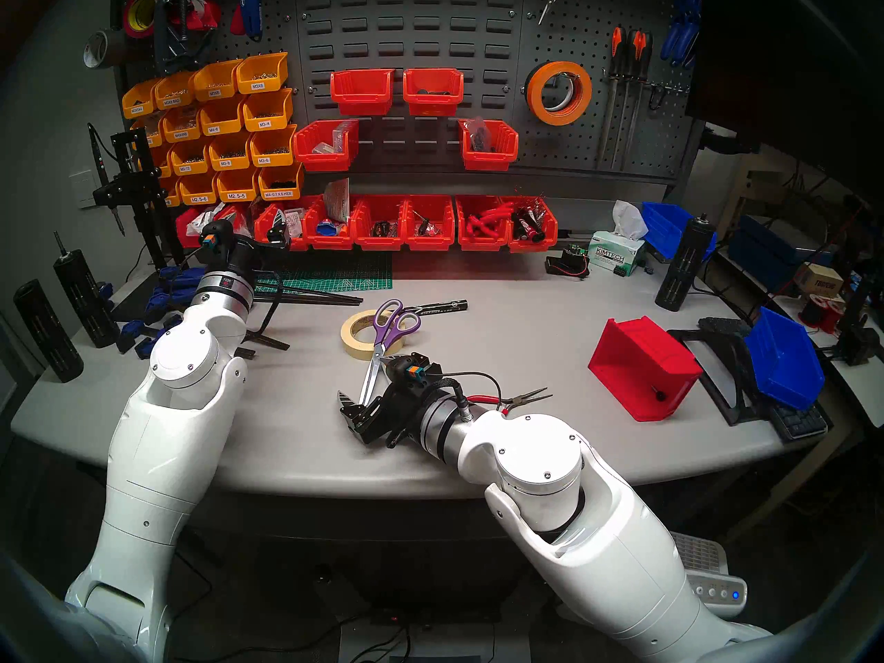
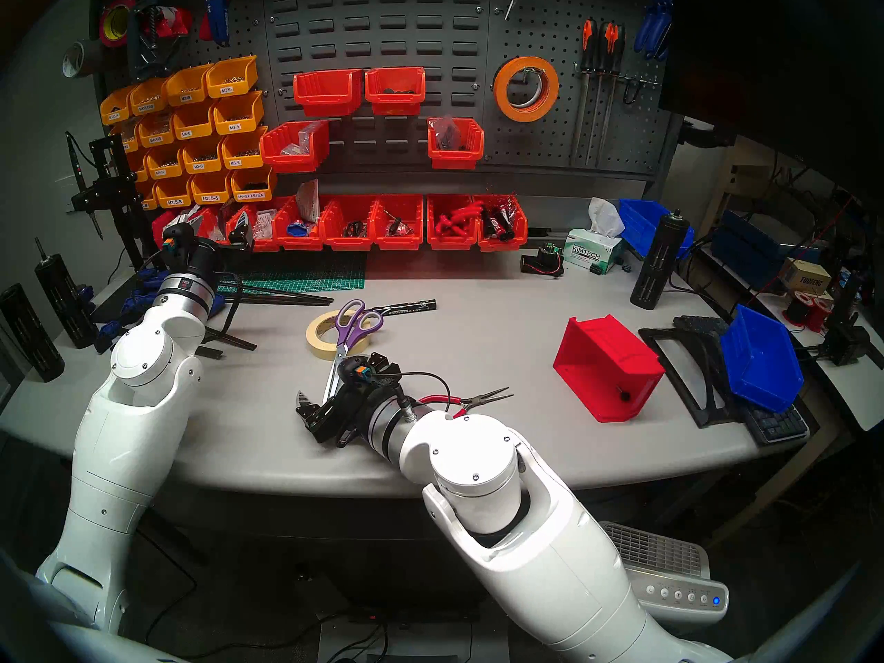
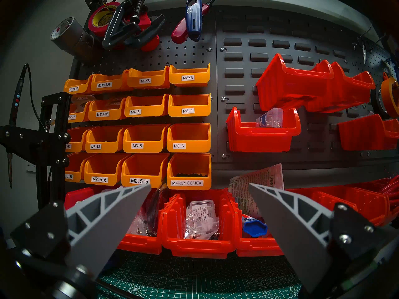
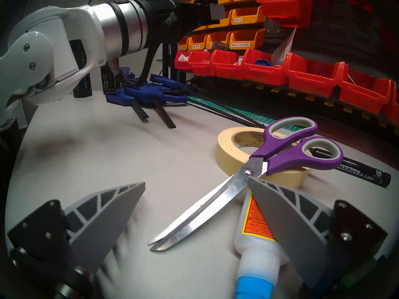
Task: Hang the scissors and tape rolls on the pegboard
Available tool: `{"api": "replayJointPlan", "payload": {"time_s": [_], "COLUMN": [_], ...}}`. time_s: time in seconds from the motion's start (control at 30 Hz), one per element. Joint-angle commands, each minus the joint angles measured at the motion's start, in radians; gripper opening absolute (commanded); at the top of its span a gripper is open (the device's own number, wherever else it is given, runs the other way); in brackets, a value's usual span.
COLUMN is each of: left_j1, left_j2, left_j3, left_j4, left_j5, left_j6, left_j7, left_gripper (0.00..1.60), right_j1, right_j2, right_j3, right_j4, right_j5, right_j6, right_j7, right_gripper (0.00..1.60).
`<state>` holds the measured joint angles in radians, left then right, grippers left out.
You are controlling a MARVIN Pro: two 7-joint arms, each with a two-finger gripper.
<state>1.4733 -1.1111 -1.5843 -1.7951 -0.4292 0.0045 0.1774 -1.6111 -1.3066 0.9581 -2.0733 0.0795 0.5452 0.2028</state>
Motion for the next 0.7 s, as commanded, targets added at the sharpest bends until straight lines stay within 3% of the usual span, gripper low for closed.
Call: {"api": "replayJointPlan", "payload": {"time_s": [0.0,0.67], "left_j1": [-0.029,-0.029], "left_j2": [0.001,0.001], "left_j3": [-0.013,-0.013], "left_j4": [-0.030,-0.030], "left_j5": [-0.002,-0.002], "left_j6": [-0.012,-0.012], "left_j7": [0.002,0.002], "left_gripper": [1.60,1.60], "right_j1": [0.010,0.012], "right_j2": [-0.013,-0.020], "right_j3": [-0.018,-0.011], "right_j4": [0.029,0.040], "right_j5": [0.000,-0.001], "right_j6": [0.014,-0.003], "right_j7": [0.005,-0.007], "right_gripper": [1.60,1.60]}}
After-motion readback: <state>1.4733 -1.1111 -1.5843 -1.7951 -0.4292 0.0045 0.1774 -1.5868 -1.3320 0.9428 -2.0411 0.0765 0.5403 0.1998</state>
